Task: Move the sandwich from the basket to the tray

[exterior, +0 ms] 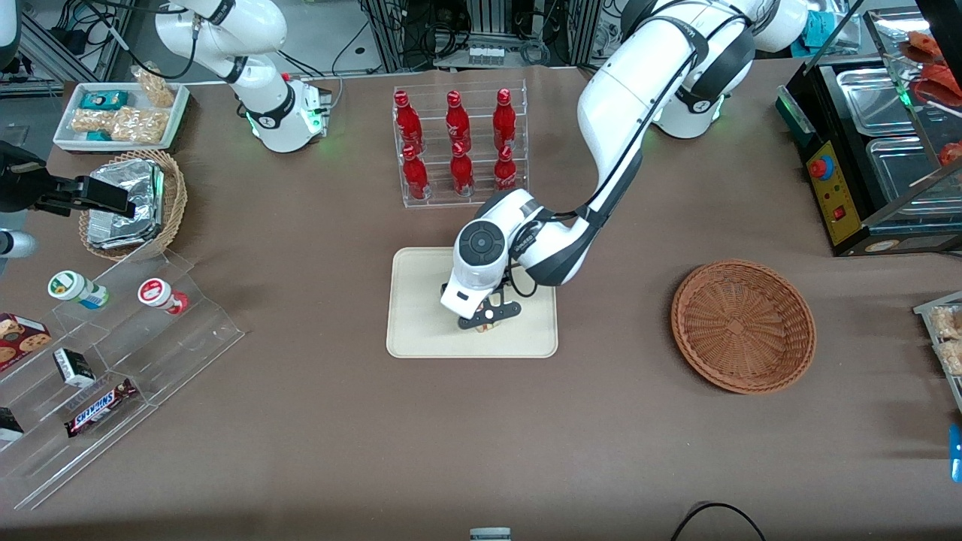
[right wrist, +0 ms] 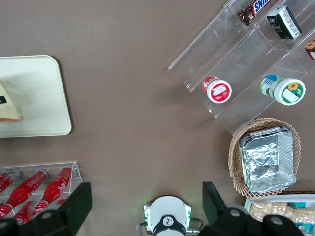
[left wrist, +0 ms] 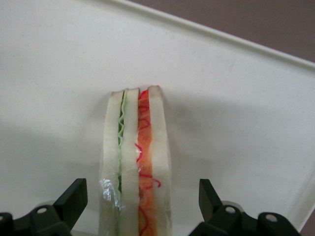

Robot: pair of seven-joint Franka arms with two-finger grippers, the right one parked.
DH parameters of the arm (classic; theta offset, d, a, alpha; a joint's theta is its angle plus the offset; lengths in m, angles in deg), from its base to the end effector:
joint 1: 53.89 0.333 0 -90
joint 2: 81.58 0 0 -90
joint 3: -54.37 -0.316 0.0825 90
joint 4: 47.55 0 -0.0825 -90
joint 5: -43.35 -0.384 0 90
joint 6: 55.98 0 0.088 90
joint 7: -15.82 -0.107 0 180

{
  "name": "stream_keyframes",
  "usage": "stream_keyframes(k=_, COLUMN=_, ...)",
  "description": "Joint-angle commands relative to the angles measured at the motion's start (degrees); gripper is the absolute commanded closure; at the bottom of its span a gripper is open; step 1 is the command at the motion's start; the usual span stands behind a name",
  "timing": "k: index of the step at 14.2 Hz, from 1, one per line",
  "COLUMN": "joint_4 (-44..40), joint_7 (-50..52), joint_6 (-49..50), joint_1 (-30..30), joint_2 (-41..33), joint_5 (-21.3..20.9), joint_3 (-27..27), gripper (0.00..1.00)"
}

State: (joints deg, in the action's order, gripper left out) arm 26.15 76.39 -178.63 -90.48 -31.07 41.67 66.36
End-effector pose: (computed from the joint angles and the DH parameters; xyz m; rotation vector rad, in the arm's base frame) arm 0.5229 -0.5332 0.2226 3.0378 0.4079 -0.1801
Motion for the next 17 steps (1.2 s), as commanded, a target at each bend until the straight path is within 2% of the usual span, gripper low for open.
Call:
stream_keyframes(k=1, joint_4=-0.49, joint_7=0.86, joint_6=3.27, joint_1=1.07, joint_2=-2.86, joint_5=-1.05, joint_3=-0.48, gripper=0.0)
stream_keyframes(k=7, joint_4=-0.05, joint_7=-3.35, joint_6=19.52, joint_1=8.18, joint_2=-14.45, joint_5=0.01, joint_3=-0.04, gripper=0.0)
stream_keyframes(k=11, joint_4=4.78, joint_7=-3.97, joint_6=27.71, joint_1=12.75, joint_2=-22.89, joint_5=0.45, joint_3=-0.22, gripper=0.0)
stream_keyframes(k=12, joint_4=4.96, joint_7=-6.33, joint_6=31.12, joint_1=15.46, joint_2=-24.56, joint_5=0.45, joint_3=-0.22, gripper=0.0)
stream_keyframes(k=17, joint_4=4.61, joint_7=-30.65, joint_6=46.69, joint_1=30.22, joint_2=-30.64, joint_5=3.44, joint_3=-0.22, gripper=0.0)
